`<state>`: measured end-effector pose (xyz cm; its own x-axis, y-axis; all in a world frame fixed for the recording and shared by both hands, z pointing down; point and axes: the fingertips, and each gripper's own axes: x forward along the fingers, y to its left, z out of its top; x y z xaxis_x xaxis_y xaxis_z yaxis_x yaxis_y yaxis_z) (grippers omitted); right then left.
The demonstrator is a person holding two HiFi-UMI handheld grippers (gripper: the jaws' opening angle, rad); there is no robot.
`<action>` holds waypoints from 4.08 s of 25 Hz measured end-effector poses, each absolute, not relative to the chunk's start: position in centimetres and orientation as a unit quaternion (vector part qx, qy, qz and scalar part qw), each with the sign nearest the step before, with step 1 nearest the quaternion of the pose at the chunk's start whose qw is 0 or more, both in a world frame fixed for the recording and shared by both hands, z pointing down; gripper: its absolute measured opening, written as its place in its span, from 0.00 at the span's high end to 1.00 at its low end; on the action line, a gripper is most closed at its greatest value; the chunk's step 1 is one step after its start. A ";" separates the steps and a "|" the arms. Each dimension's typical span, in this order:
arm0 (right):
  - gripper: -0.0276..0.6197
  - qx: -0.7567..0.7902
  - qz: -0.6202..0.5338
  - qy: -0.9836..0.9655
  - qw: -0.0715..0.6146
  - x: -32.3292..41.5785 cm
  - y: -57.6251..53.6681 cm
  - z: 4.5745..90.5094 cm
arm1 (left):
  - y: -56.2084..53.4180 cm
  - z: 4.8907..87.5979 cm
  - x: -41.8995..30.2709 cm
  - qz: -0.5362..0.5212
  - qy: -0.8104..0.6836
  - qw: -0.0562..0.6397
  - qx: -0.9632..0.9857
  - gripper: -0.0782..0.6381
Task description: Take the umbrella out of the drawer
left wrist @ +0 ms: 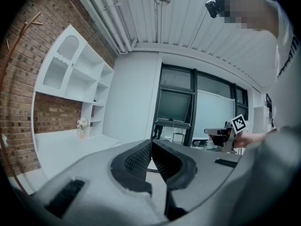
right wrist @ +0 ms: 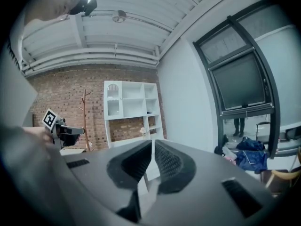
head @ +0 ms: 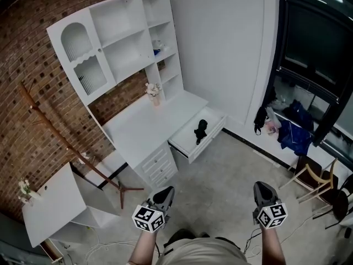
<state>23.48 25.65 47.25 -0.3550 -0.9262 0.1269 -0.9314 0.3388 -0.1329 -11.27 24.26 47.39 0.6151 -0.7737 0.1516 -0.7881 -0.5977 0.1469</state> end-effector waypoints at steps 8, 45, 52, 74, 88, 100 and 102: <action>0.90 0.564 0.092 -0.821 0.016 23.7 24.5 47.5 | 23.5 47.8 -10.8 0.038 -0.438 0.103 0.892 0.85; 0.90 0.613 0.070 -0.785 0.051 15.2 5.0 46.4 | -1.3 48.9 -17.6 0.026 -0.358 0.108 0.927 0.85; 0.90 0.626 0.067 -0.776 0.047 14.5 3.0 46.3 | -4.5 48.9 -18.4 0.028 -0.342 0.106 0.933 0.85; 0.90 0.595 0.080 -0.798 0.052 14.4 -1.0 48.0 | -7.5 49.9 -16.3 0.037 -0.344 0.118 0.931 0.85; 0.90 0.543 0.081 -0.834 0.057 17.1 -11.0 48.3 | -12.6 50.4 -13.6 0.037 -0.407 0.130 0.903 0.85; 0.90 0.495 0.098 -0.861 0.063 21.1 -17.7 50.0 | -16.5 51.4 -9.1 0.046 -0.453 0.133 0.880 0.85; 0.90 0.490 0.103 -0.864 0.064 21.8 -18.3 50.6 | -16.9 51.7 -8.4 0.047 -0.460 0.133 0.877 0.85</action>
<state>21.78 -18.35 50.58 -0.5125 -0.8325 0.2102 -0.8586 0.4996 -0.1149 -8.39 -16.93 51.67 0.5723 -0.7939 0.2053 -0.8191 -0.5412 0.1903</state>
